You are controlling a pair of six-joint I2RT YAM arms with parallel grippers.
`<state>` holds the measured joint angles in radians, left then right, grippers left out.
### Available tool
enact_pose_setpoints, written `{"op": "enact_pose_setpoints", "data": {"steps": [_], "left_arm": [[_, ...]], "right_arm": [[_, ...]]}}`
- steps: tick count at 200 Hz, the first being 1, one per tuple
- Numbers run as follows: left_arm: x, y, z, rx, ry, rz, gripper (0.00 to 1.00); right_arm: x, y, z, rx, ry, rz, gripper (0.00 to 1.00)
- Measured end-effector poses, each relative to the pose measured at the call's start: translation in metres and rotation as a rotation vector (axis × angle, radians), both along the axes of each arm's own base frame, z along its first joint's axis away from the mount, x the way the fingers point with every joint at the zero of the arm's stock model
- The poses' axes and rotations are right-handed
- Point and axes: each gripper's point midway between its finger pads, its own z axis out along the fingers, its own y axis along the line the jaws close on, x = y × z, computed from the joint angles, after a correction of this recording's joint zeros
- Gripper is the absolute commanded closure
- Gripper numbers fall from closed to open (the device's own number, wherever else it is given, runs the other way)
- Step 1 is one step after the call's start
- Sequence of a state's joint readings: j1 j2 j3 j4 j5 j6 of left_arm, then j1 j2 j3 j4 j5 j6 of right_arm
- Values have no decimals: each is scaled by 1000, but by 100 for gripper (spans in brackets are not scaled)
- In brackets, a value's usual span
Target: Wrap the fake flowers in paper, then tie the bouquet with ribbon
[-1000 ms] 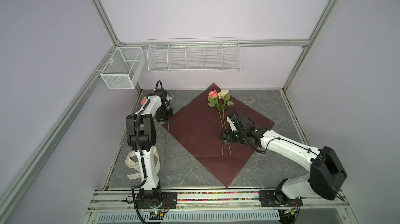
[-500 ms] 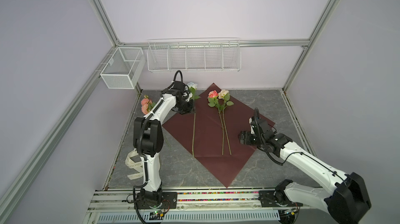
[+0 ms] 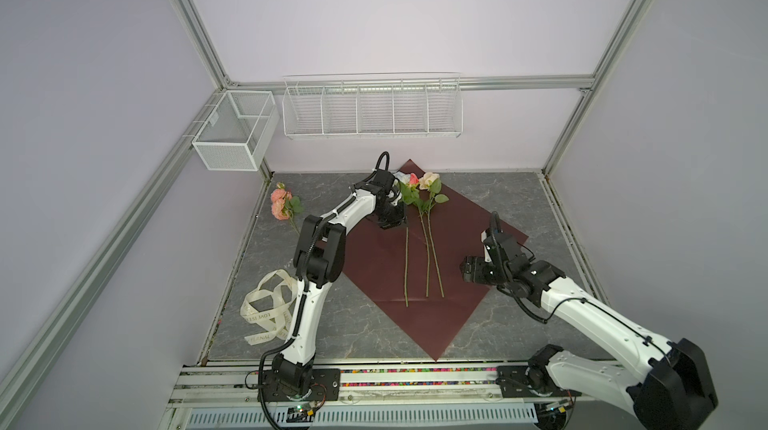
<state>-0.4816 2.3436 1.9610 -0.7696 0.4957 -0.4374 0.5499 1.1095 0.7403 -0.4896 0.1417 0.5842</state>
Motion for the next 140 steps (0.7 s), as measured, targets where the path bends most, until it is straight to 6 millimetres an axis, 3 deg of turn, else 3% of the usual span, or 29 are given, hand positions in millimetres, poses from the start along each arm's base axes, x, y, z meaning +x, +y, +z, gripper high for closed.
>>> {"op": "enact_pose_setpoints", "data": {"steps": [30,80,140], "left_arm": [[13,-3,-4,3,-14,22,93],[37,-10,9,5,-76,34,90],[31,-8,1,32,-49,18,84]], "right_arm": [[0,0,-1,-2,3,0,11],[0,1,-7,-9,21,2,11],[0,2,-11,-13,33,4,11]]}}
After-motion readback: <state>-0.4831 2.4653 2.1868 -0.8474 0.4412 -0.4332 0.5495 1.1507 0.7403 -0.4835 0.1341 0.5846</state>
